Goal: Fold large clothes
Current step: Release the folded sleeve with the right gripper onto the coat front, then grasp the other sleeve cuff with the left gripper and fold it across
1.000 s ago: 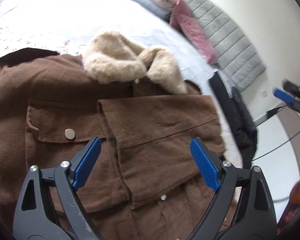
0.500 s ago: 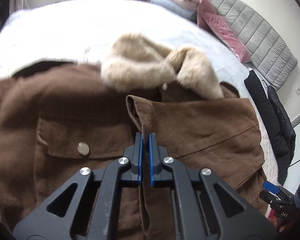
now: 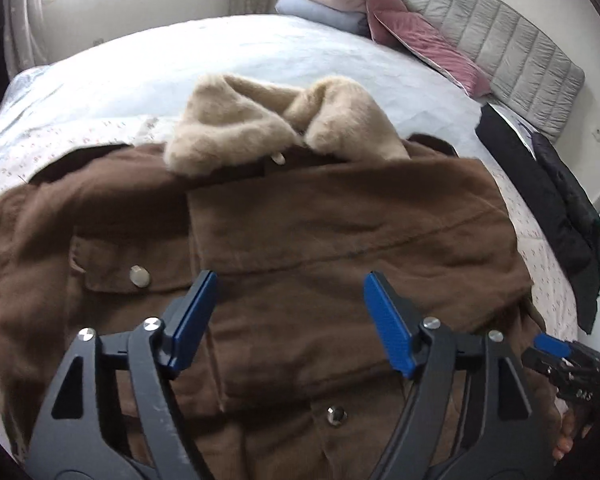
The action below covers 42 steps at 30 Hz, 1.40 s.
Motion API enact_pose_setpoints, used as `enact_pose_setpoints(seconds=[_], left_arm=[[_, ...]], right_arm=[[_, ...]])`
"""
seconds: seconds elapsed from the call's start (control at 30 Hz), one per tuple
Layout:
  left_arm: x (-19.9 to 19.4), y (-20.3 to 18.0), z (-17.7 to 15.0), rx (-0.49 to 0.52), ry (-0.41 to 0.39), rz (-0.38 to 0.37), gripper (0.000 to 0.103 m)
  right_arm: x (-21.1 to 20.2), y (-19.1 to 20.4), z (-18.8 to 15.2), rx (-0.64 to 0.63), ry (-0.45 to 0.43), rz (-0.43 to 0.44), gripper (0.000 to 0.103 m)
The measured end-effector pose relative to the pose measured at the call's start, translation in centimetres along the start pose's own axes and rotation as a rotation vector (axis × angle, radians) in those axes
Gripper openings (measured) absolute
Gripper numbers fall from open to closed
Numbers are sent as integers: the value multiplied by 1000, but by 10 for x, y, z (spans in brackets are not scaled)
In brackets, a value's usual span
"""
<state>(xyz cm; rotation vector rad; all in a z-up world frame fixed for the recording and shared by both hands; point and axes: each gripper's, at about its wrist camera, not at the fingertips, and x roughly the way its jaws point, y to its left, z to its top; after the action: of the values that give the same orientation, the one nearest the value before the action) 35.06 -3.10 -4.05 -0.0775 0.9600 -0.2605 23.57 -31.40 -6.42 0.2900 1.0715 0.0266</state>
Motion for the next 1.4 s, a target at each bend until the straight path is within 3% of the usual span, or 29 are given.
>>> enact_pose_setpoints(seconds=[0.1,0.23,0.37,0.5,0.67,0.9,1.17,1.3,1.4], left_arm=[[22,-12,-24,15,108,-22,77],[16,-25,-39,91,80,60,78],[-18,-28,-43,64,98,65,79],[-63,-21,-56,14,61,18,92],[-104,-5,-74,-13,34,48,95],[-145,75,-95,-192,-100,117,99],[-176,198,-113,-536,-199,140,99],[-186,250,-134,-688,-233,104,99],[-186,278,-147,-734,-258,63,99]], right_arm=[[6,-2,-2,16,29,5,71],[21,-2,-7,-22,109,-12,74],[16,8,-8,-39,118,-67,75],[-5,24,-7,-58,71,-44,75],[-22,40,-9,-85,16,-32,76],[-24,39,-15,-55,8,-25,76],[-14,46,-15,-55,5,-41,76],[-8,55,-20,-83,18,-58,76],[-4,64,-24,-109,23,-65,76]])
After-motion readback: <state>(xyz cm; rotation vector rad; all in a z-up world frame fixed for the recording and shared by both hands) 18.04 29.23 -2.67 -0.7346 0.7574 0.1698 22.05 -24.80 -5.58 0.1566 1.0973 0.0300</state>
